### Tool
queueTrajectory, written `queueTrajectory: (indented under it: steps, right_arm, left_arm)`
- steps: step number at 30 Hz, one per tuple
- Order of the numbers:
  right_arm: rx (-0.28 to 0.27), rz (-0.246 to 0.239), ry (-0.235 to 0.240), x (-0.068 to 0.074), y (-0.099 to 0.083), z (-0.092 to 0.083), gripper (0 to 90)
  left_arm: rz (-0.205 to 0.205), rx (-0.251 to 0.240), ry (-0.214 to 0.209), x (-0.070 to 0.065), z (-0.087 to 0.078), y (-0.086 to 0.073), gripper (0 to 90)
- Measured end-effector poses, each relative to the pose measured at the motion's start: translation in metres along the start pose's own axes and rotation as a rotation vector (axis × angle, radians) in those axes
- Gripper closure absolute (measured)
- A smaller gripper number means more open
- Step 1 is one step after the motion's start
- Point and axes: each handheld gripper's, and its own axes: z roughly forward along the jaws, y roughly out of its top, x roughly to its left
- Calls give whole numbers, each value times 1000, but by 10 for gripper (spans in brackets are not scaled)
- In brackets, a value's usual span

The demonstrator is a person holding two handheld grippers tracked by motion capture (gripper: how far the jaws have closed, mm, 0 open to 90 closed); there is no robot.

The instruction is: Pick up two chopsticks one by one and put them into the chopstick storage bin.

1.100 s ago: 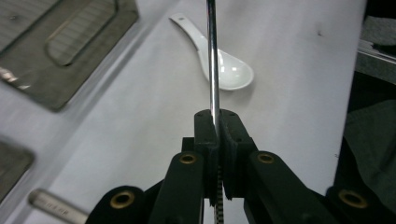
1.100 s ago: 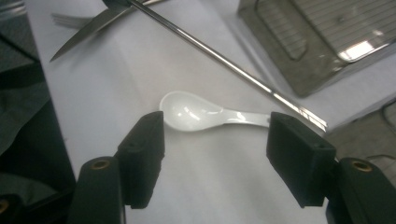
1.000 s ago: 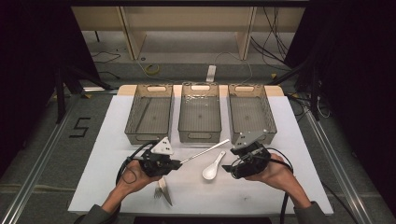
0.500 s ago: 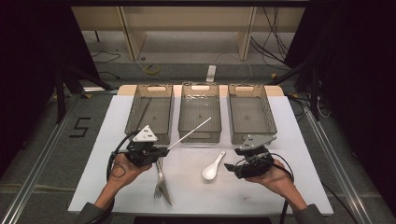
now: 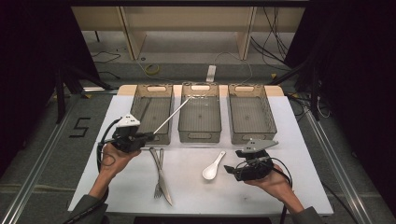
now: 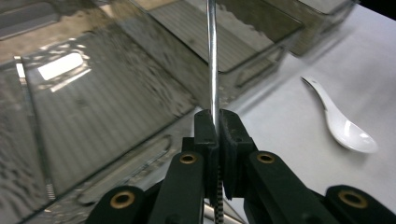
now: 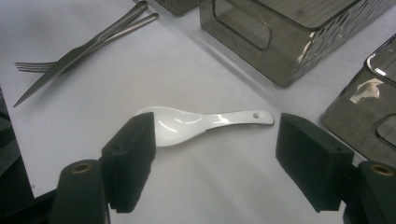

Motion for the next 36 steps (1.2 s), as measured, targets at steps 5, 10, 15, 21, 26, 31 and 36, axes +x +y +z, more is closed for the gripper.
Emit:
queueTrajectory:
  steps: [5, 10, 15, 21, 26, 31, 36]
  right_arm:
    - [0, 2, 1, 0, -4, -1, 284]
    - [-12, 8, -1, 3, -6, -2, 269]
    - [-39, 15, 3, 5, -9, -6, 268]
    - [-35, 11, 4, 6, -12, -7, 264]
    - [-30, 13, 5, 5, -15, -8, 264]
    - [-28, 6, 9, 7, -15, -9, 264]
    - [-26, 7, 11, 7, -16, -9, 264]
  left_arm:
    - [-33, -20, 34, 15, 1, 5, 861]
    - [-68, -35, 64, 27, 6, 8, 862]
    - [-112, -42, 88, 40, 13, 14, 861]
    - [-165, -41, 109, 54, 22, 21, 861]
    - [-194, -16, 129, 65, 33, 23, 861]
    - [-198, 9, 153, 69, 40, 25, 861]
    - [-223, 22, 183, 72, 47, 24, 861]
